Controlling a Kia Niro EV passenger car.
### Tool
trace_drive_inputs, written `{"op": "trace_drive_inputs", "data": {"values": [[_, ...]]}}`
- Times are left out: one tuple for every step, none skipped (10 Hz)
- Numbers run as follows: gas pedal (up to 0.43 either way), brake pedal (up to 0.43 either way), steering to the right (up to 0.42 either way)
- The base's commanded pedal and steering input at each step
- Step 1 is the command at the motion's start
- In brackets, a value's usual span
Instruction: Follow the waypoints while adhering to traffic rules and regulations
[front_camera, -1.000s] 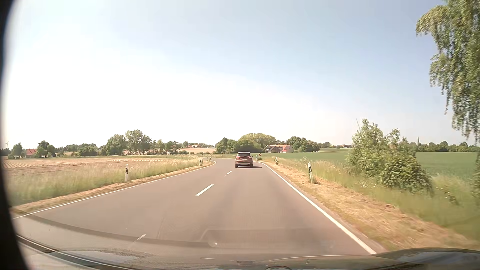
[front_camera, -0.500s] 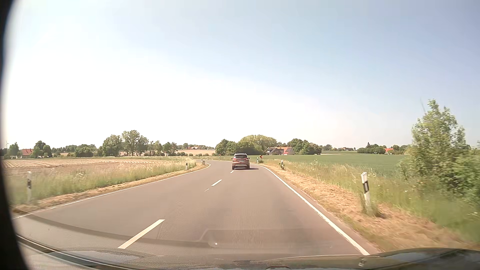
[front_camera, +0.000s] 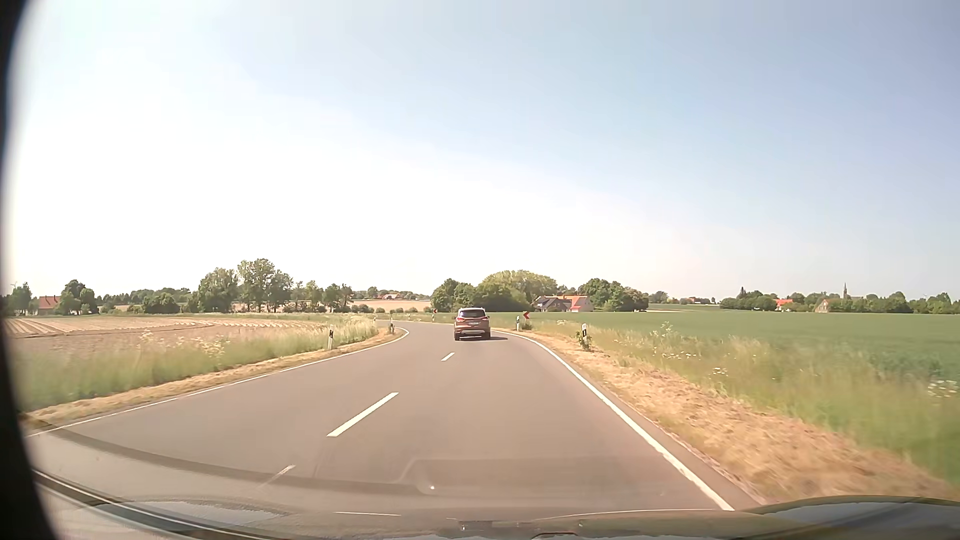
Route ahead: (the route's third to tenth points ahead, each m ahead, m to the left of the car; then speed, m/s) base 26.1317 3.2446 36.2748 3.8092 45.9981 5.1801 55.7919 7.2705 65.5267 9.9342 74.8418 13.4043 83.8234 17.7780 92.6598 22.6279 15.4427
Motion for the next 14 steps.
{"op": "trace_drive_inputs", "data": {"values": [[0.098, 0.000, -0.004], [0.098, 0.000, -0.004], [0.098, 0.000, -0.005], [0.098, 0.000, -0.006], [0.098, 0.000, -0.006], [0.098, 0.000, -0.008], [0.110, 0.000, -0.010], [0.110, 0.000, -0.011], [0.118, 0.000, -0.014], [0.130, 0.000, -0.015], [0.138, 0.000, -0.017], [0.150, 0.000, -0.020], [0.150, 0.000, -0.024], [0.150, 0.000, -0.028]]}}
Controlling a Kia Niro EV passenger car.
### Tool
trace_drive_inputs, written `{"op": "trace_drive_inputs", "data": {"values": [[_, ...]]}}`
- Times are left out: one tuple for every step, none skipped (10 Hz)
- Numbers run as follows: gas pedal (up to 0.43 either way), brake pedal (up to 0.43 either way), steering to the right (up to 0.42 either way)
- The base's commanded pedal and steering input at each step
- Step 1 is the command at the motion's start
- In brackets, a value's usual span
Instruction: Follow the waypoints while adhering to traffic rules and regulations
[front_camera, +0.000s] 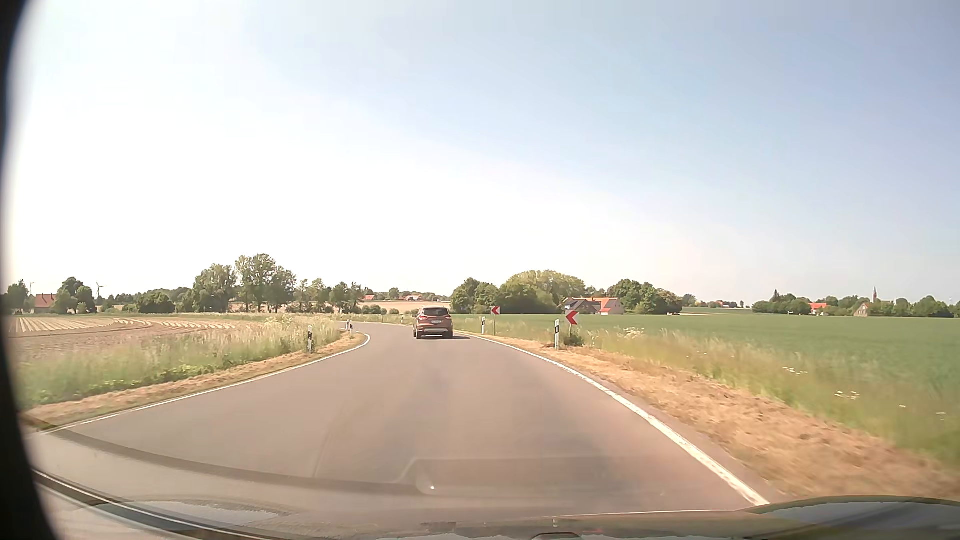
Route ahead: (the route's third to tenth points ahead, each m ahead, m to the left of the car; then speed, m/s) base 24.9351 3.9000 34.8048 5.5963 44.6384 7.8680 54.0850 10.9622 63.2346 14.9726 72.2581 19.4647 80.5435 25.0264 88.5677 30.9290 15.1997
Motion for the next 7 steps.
{"op": "trace_drive_inputs", "data": {"values": [[0.150, 0.000, -0.031], [0.150, 0.000, -0.032], [0.150, 0.000, -0.032], [0.150, 0.000, -0.033], [0.150, 0.000, -0.033], [0.150, 0.000, -0.033], [0.150, 0.000, -0.033]]}}
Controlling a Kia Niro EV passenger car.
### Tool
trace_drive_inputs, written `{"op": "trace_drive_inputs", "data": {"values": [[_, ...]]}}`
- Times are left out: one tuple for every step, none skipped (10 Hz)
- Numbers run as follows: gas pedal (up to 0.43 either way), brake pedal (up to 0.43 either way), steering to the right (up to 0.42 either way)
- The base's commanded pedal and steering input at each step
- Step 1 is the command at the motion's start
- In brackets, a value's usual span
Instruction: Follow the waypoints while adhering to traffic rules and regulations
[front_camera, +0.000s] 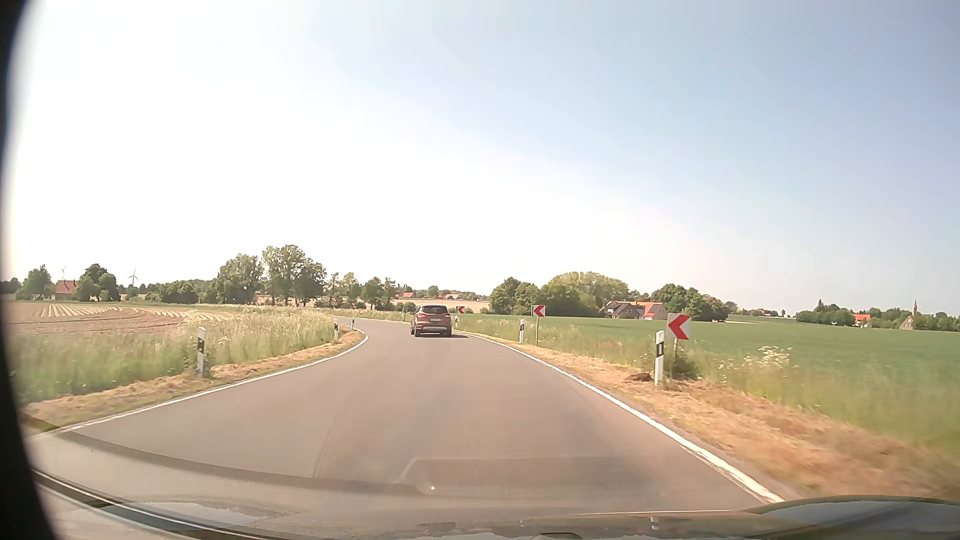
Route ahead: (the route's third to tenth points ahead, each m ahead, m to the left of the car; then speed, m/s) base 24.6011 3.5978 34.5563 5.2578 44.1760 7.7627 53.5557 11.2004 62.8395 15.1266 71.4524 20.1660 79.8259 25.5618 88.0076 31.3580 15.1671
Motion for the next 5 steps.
{"op": "trace_drive_inputs", "data": {"values": [[0.150, 0.000, -0.032], [0.150, 0.000, -0.033], [0.150, 0.000, -0.033], [0.150, 0.000, -0.033], [0.150, 0.000, -0.033]]}}
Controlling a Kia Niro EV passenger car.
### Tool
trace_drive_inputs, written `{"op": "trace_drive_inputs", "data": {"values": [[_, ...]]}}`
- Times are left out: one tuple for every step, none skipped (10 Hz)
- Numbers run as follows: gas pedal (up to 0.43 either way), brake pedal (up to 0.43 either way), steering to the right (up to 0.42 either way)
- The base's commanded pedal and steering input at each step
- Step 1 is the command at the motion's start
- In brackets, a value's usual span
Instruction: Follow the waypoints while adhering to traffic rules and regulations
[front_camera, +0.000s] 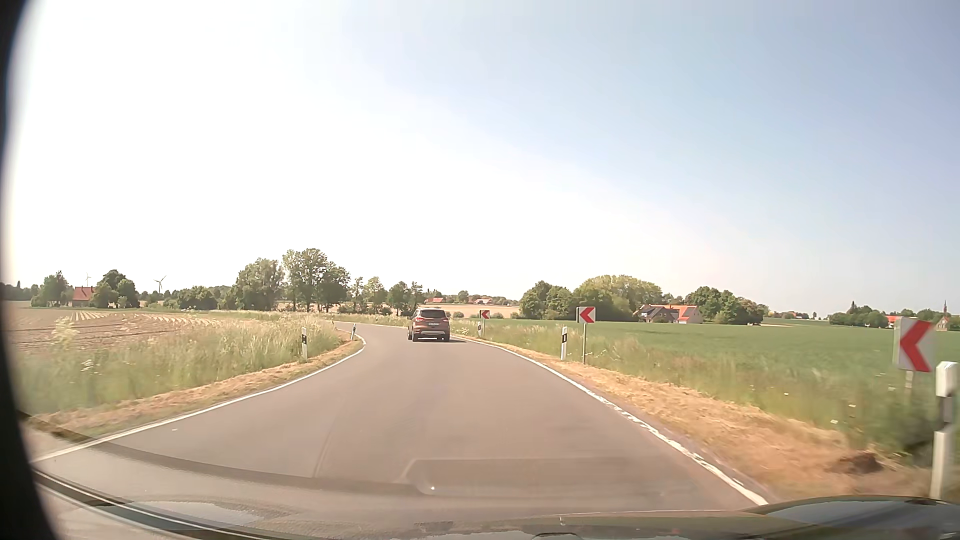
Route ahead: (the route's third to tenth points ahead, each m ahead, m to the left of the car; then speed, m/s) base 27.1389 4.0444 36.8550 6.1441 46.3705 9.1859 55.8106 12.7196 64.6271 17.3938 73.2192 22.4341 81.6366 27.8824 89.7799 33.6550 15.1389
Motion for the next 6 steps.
{"op": "trace_drive_inputs", "data": {"values": [[0.150, 0.000, -0.033], [0.150, 0.000, -0.033], [0.150, 0.000, -0.033], [0.150, 0.000, -0.033], [0.150, 0.000, -0.033], [0.150, 0.000, -0.033]]}}
